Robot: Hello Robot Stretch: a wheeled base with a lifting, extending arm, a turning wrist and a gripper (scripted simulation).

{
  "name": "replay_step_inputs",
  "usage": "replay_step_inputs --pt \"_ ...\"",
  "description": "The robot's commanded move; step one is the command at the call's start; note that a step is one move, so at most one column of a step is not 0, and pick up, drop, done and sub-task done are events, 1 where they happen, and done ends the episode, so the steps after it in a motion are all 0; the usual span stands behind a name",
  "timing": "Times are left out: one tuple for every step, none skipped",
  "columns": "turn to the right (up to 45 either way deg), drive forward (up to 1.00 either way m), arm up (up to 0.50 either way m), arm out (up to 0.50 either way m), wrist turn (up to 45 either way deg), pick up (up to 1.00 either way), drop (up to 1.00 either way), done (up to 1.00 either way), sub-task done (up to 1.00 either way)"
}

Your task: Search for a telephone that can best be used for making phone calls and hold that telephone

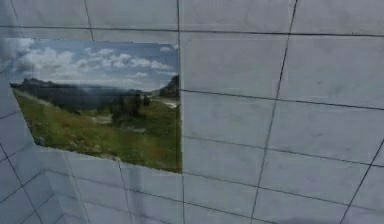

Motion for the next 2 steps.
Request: replay_step_inputs --pt "0.0 0.30 0.00 0.00 0.0 0.00 0.00 0.00 0.00" --pt "0.0 0.00 0.50 0.00 0.0 0.00 0.00 0.00 0.00"
